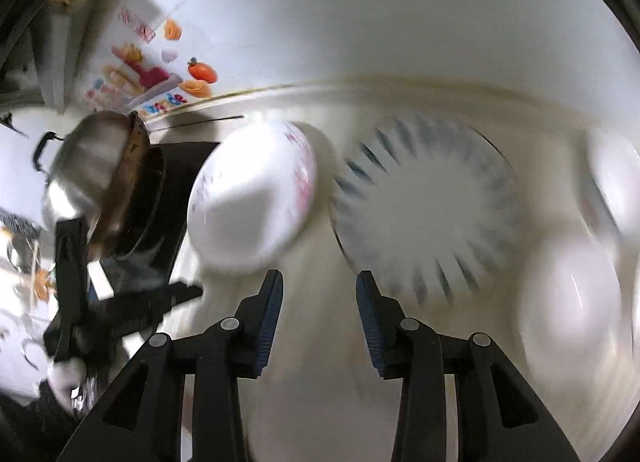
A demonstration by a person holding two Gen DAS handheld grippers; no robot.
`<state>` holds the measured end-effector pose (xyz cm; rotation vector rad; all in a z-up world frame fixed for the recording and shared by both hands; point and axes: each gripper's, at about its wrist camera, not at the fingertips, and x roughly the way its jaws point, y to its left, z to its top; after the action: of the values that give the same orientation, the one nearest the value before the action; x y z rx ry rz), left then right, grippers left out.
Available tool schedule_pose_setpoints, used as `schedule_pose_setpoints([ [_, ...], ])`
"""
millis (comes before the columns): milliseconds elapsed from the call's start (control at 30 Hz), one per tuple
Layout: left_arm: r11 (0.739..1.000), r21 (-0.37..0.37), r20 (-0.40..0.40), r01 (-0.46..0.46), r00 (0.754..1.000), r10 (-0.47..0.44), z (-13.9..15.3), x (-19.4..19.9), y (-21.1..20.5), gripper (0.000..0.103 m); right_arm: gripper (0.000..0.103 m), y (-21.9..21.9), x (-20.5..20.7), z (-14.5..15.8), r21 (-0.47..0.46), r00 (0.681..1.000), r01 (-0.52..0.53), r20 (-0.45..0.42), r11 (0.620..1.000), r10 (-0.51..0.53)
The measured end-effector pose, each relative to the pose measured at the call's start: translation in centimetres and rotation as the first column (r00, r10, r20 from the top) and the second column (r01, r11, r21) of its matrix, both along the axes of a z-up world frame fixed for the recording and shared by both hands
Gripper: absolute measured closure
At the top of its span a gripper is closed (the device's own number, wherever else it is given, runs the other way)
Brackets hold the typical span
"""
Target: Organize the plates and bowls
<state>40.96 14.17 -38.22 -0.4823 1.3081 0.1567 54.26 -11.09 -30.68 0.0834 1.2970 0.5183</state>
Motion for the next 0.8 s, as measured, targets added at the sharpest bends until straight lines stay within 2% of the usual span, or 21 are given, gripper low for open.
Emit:
schedule_pose_setpoints([
  [167,0.998,0.014,-0.014,-0.065,0.998,0.065,-1.5,1.5,1.8,0.064,0.062,7.7,8.3,-4.0,-0.067,0.992,-0.124,0.002,0.990,0.124],
  [333,0.998,-0.005,-0.010,-0.065,0.998,0.065,-1.8,2.6,2.2,0.065,0.068,10.9,12.3,-7.8,-0.119,0.983,-0.183,-0.015,0.976,0.183],
  [400,0.998,-0.024,-0.011,-0.052,0.999,0.052,-2.3,3.0,2.0,0.066,0.075,11.5,13.1,-8.9,-0.114,0.981,-0.192,-0.038,0.975,0.189],
  [433,0.999,-0.022,-0.010,-0.046,0.999,0.046,-2.4,3.3,2.0,0.070,0.077,11.8,13.4,-9.4,-0.114,0.980,-0.196,-0.052,0.974,0.191],
  [533,0.999,-0.002,0.002,-0.048,0.999,0.048,-2.4,3.3,2.0,0.070,0.085,11.9,13.5,-10.4,-0.129,0.979,-0.203,-0.047,0.971,0.199],
  [600,0.999,0.008,0.010,-0.044,0.999,0.044,-3.1,4.1,1.1,0.070,0.086,11.6,13.7,-10.5,-0.109,0.980,-0.198,-0.049,0.974,0.194],
  [800,1.000,0.030,0.014,0.003,1.000,-0.004,-2.8,4.1,0.3,0.070,0.087,11.1,13.1,-10.5,-0.100,0.978,-0.210,-0.035,0.973,0.207],
])
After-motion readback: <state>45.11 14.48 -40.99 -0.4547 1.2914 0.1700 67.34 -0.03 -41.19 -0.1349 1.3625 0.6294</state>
